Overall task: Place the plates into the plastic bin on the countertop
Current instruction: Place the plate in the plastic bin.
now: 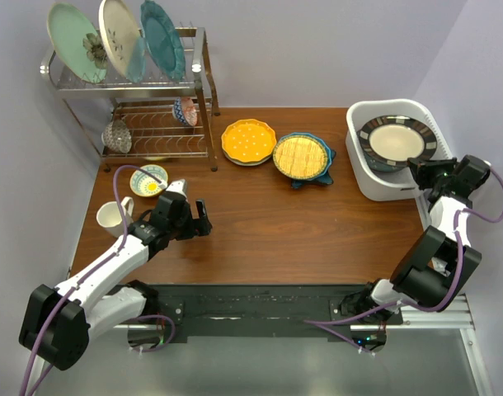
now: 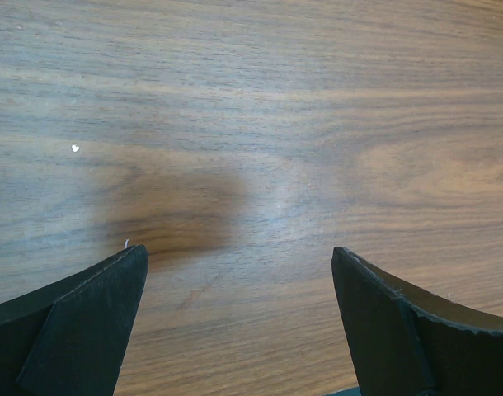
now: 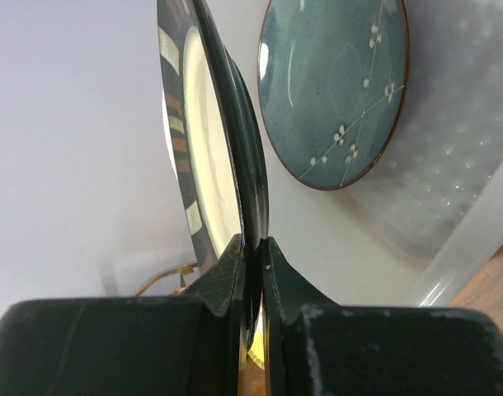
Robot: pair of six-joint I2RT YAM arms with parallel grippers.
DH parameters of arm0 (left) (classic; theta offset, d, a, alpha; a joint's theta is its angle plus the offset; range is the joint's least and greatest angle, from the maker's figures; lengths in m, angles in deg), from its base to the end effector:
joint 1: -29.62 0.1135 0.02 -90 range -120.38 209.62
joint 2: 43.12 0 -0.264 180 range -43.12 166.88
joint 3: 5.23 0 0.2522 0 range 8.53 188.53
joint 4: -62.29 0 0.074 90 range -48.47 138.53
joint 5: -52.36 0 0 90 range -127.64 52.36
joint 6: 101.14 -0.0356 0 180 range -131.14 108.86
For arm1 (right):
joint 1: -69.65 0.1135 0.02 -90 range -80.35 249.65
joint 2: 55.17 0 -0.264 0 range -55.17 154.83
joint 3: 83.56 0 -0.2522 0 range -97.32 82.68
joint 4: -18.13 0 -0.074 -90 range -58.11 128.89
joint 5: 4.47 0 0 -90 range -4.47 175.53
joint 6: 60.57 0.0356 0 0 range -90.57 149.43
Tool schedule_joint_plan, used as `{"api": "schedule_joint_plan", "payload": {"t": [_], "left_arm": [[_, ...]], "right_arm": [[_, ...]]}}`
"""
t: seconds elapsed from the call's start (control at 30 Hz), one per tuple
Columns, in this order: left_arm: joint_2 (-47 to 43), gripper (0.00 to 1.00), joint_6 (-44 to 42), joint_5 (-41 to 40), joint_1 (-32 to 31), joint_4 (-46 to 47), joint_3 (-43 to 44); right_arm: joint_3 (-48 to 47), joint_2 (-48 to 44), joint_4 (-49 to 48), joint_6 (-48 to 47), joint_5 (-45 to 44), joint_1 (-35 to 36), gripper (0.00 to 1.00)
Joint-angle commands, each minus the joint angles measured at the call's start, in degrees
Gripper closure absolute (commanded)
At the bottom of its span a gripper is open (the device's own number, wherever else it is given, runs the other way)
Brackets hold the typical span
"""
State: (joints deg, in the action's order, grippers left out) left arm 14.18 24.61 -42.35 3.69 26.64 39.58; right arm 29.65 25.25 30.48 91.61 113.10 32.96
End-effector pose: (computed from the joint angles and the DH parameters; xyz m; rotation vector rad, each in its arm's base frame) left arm 0.1781 -0.0834 0.1996 -0.2476 2.4332 -0.3931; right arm 0.2633 -0.1756 0.2681 1.3392 1.5561 0.7655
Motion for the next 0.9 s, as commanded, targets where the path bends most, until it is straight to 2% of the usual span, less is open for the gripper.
{"api": "schedule_joint_plan", "payload": {"t": [0.0, 0.3, 0.87], "left_arm": [[-0.35, 0.02, -1.12, 0.23, -0.08, 2.03, -0.02], [0.18, 0.02, -1.38, 0.40, -0.08, 2.20, 0.07], [0.53, 0.02, -1.64, 0.76, -0.08, 2.29, 0.33]], "right_arm": [[-0.93, -3.25, -10.72, 3.31, 1.08, -0.14, 1.00], [-0.49, -2.82, -10.63, 3.22, -2.52, -0.14, 1.00], [-0.93, 2.28, -13.35, 3.48, -3.92, 0.74, 1.00]]}}
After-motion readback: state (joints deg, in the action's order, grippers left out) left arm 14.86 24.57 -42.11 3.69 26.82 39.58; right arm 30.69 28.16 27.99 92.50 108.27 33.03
